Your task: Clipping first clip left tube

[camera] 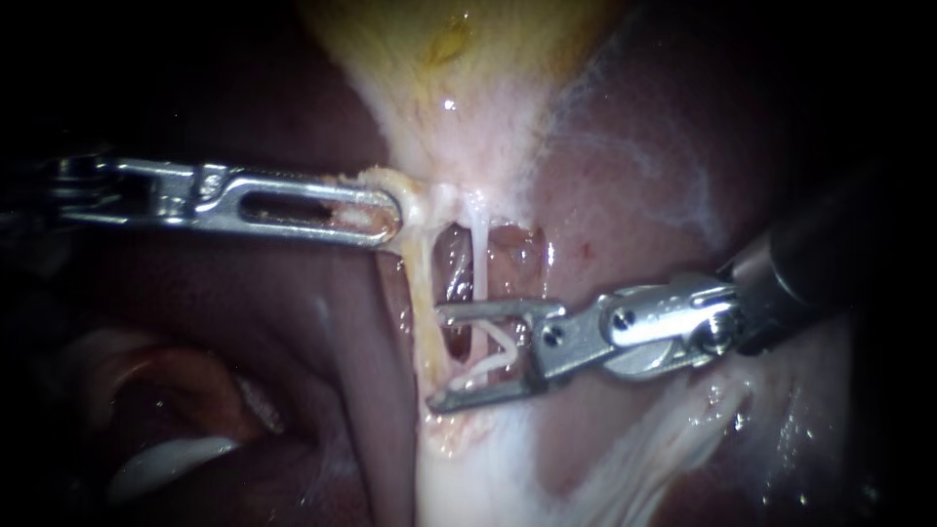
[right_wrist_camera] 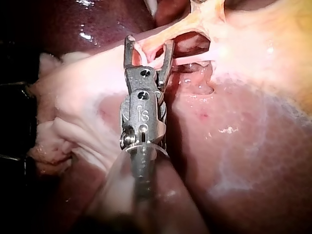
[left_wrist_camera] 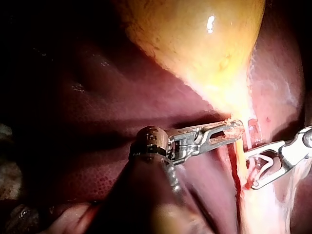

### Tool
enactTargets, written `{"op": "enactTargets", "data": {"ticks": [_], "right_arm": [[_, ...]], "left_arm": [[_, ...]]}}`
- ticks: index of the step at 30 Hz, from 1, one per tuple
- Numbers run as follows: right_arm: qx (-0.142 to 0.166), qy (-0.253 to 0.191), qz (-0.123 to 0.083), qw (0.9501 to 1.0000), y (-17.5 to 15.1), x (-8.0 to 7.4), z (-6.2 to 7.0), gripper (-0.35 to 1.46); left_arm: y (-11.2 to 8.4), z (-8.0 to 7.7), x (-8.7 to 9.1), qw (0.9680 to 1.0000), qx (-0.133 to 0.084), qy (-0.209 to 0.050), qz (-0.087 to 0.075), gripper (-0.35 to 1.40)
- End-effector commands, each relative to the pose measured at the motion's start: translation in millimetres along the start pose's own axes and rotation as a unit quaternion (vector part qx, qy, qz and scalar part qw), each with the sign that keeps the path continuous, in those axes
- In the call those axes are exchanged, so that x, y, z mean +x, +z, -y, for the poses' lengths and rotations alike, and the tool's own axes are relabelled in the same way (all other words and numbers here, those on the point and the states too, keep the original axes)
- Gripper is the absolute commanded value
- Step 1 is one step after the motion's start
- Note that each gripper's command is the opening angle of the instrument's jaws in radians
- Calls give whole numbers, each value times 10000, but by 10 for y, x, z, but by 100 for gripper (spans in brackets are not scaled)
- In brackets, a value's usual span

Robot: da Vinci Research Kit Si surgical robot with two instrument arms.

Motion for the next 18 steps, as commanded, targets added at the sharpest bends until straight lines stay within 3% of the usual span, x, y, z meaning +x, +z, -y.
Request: {"op": "enactTargets", "data": {"ticks": [1,7,12,18], "right_arm": [[39,20,-6,10000,3,0,0,50],[208,279,-52,9994,16,1,-2,50],[425,514,-262,9974,26,2,-3,49],[600,789,-259,9947,39,2,-6,46]], "left_arm": [[0,0,0,10000,-1,0,0,-35],[1,1,0,10000,-3,-1,2,-35],[1,1,-1,10000,-4,-2,3,-35],[3,1,-1,10000,-6,-3,5,-35]]}}
